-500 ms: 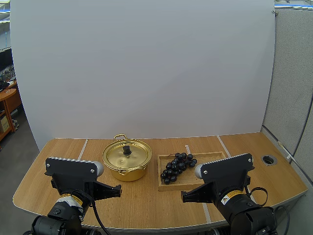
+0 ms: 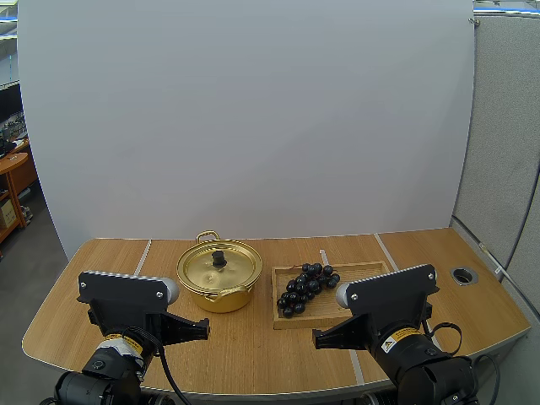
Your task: Open the pot, put the grape inside, and close it
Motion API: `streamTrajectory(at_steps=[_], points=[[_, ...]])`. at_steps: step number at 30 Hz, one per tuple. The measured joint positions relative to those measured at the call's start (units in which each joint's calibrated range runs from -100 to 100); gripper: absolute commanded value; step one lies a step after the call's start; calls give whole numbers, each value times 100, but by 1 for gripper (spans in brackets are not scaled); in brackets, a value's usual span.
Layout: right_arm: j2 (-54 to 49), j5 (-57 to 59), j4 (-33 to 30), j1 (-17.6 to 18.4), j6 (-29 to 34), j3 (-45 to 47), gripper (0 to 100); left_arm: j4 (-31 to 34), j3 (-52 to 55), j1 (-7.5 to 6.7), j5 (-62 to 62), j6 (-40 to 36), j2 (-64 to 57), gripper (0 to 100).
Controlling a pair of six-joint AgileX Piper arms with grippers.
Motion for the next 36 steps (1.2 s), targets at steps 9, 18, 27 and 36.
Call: streamTrajectory(at_steps=[9, 18, 27, 36], points=[[0, 0, 23, 0, 0, 0, 0, 0, 0, 0, 0, 0, 0, 0], [-10, 146, 387, 0, 7, -1588, 0, 0, -781, 0, 12, 0, 0, 0], [-24, 337, 479, 0, 7, -3122, 0, 0, -2857, 0, 101, 0, -24, 0], [-29, 465, 490, 0, 7, -4316, 0, 0, -5023, 0, 1480, 0, -29, 0]])
